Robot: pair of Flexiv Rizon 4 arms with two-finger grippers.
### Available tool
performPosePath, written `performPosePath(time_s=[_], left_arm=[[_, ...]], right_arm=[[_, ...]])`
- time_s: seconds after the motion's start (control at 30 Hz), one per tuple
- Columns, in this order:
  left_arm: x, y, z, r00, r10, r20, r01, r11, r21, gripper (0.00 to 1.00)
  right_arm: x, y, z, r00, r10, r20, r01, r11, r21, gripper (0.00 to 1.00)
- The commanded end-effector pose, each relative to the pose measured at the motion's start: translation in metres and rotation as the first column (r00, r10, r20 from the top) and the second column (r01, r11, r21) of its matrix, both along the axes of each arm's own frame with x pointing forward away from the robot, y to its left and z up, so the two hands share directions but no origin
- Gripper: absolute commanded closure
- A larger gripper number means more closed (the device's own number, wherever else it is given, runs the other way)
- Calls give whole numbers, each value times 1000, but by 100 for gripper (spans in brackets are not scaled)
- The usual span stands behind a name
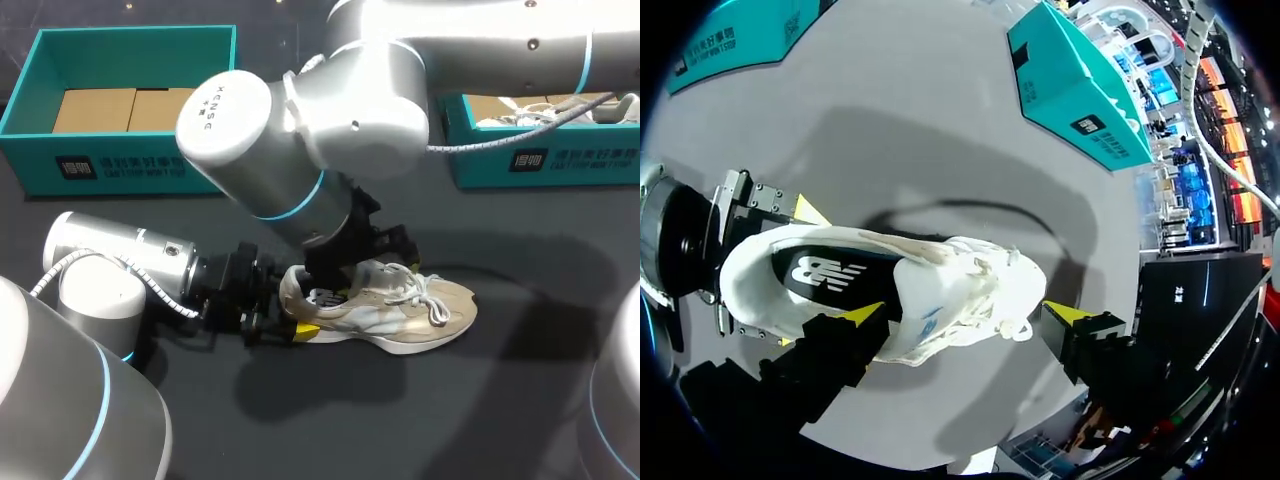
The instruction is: Take the shoe out of the shoebox, open the shoe tongue, remove and reinsert the insole, then place the shoe into the shoebox
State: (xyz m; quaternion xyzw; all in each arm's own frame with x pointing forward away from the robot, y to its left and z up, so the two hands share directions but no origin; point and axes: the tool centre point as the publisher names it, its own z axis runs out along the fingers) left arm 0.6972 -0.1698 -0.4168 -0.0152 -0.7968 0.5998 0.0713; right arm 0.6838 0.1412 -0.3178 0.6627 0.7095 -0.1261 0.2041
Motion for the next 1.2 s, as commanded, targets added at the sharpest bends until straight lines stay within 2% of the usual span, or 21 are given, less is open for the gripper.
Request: performPosePath(time_s=[0.03,0.07,0.1,0.13,0.2,0.33,0.57,0.73,0.87,0.9,1.2], left_arm=[[-2,4,-4,1000,1,1,-1,1000,1,100],[-2,4,-4,1000,1,1,-1,1000,1,100],[-2,4,-4,1000,1,1,-1,1000,1,100],[-2,4,-4,1000,1,1,-1,1000,1,100],[-2,4,-4,1000,1,1,-1,1000,1,100],[-2,4,-4,1000,1,1,-1,1000,1,100],[-2,4,-4,1000,1,1,-1,1000,1,100],[-2,4,-4,1000,1,1,-1,1000,1,100],[-2,4,-4,1000,1,1,-1,1000,1,100],[-2,4,-4,1000,1,1,-1,1000,1,100],[-2,4,-4,1000,1,1,-1,1000,1,100]], right_arm=[[-8,2,-5,791,-556,255,529,831,170,4],[-8,3,-5,790,-560,249,532,829,174,13],[-9,4,-5,788,-564,244,536,825,179,38],[-10,6,-5,788,-568,240,538,823,182,55],[-12,9,-5,786,-573,231,541,819,190,64],[-11,14,-3,797,-564,215,534,825,186,100],[-14,-1,8,837,-513,190,464,850,249,100],[-18,-28,14,872,-450,193,363,858,362,100],[-18,-48,10,901,-408,147,308,841,444,100],[-19,-52,7,885,-450,115,359,820,446,100],[-19,-52,7,885,-450,115,359,820,446,100]])
